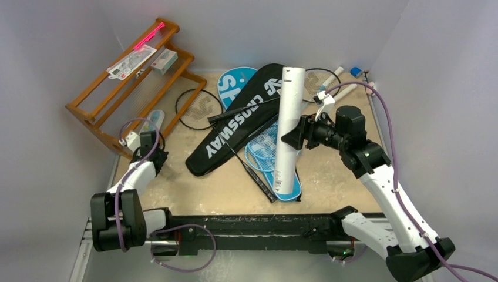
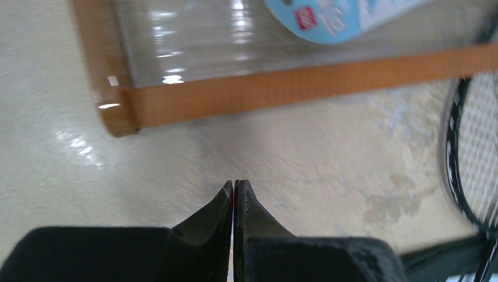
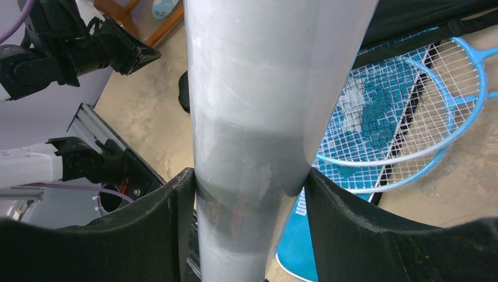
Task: Pack up the badminton gear
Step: Adjust the distractor at the center of the board.
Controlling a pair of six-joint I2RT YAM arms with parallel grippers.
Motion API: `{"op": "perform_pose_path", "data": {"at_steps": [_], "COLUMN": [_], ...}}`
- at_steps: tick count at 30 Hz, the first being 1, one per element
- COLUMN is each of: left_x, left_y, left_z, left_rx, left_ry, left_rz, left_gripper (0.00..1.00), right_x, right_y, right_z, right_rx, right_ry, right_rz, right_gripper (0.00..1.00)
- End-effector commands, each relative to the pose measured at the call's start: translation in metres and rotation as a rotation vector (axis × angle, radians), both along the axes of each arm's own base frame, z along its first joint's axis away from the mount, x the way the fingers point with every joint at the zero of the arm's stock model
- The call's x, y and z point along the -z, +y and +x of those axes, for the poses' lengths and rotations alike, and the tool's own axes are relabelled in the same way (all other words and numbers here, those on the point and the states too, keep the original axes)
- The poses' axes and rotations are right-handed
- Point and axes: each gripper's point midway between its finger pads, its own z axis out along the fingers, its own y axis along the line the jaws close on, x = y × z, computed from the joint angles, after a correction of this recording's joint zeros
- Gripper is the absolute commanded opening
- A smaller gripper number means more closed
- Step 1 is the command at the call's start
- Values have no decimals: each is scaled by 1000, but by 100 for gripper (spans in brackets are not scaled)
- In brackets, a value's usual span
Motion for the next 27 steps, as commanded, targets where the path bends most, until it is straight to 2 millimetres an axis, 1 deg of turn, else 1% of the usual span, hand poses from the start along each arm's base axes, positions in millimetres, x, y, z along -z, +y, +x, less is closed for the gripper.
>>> {"op": "perform_pose_path", "data": {"at_steps": [1,3,6,8,12,14,15,17,20,22,24,27], "left_x": [7,9,17,24,35,33,28,24,29,30,26,19], "left_y": [25,31,36,40,53,61,66,71,73,74,76,83], "left_z": [-20,-32,-34,-25,-9,4,14,29,48,58,66,71], "left_rx": [-338,-429,-449,-424,-441,-432,-420,-394,-348,-326,-307,-301], "left_ry": [-19,-16,-65,-90,-54,-100,-133,-150,-136,-143,-170,-195], "left_rz": [-67,-77,-145,-198,-244,-245,-233,-220,-233,-250,-241,-207], "left_gripper": [0,0,0,0,0,0,0,0,0,0,0,0], "right_x": [-15,-15,-14,-13,-13,-13,-13,-12,-11,-10,-9,-9], "right_y": [5,5,6,6,7,7,7,6,5,4,4,3], "right_z": [4,5,6,6,8,9,9,11,12,13,13,12], "right_rx": [-16,-13,-13,-11,-15,-16,-12,-6,4,6,6,8], "right_ry": [-59,-58,-53,-52,-48,-46,-45,-45,-44,-43,-39,-39], "right_rz": [36,35,33,32,30,30,28,22,15,11,8,5], "right_gripper": [37,37,37,37,37,36,36,36,36,36,36,36]}}
